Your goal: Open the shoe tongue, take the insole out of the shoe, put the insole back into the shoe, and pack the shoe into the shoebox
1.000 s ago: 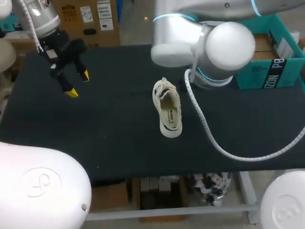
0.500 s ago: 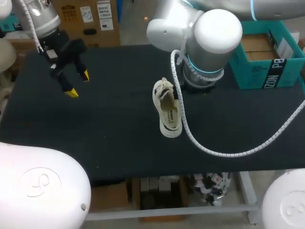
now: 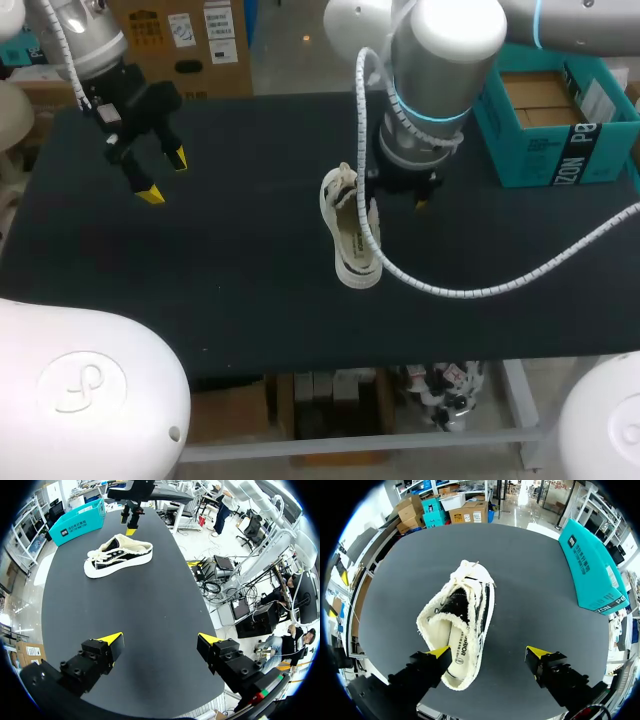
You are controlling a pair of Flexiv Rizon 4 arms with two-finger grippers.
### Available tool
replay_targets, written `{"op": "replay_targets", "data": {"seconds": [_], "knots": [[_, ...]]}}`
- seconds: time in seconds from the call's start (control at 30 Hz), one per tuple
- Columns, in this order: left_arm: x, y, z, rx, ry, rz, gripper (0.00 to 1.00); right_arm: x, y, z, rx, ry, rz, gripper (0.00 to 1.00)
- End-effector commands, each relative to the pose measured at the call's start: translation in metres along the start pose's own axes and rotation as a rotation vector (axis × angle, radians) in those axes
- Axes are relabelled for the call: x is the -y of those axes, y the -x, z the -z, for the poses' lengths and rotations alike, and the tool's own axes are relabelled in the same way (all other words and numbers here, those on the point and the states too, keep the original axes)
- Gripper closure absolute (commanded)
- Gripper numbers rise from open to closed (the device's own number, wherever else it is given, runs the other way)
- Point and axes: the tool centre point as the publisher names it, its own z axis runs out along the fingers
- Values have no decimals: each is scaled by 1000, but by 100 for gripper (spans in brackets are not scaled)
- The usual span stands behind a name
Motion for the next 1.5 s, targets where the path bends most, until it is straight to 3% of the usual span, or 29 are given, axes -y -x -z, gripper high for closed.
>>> {"op": "replay_targets", "data": {"seconds": [0.03,0.37,0.5,0.63,0.8,0.9,1.2,1.5], "knots": [[0,1,1,-3,1,0,0,-3,2,-4,-30,-136,1,0],[0,1,1,-3,1,0,0,-9,21,31,-276,165,-46,0],[0,1,1,-3,1,0,0,-12,18,30,-261,169,-51,0],[0,1,1,-3,1,0,0,-11,7,18,-158,111,-29,0],[0,1,1,-3,1,0,0,-7,0,13,-154,106,-5,0],[0,1,1,-3,1,0,0,-5,0,17,-215,166,-56,0],[0,1,1,-3,1,0,0,-2,12,42,-479,518,-132,0],[0,1,1,-3,1,0,0,-10,11,47,-640,688,-88,0]]}}
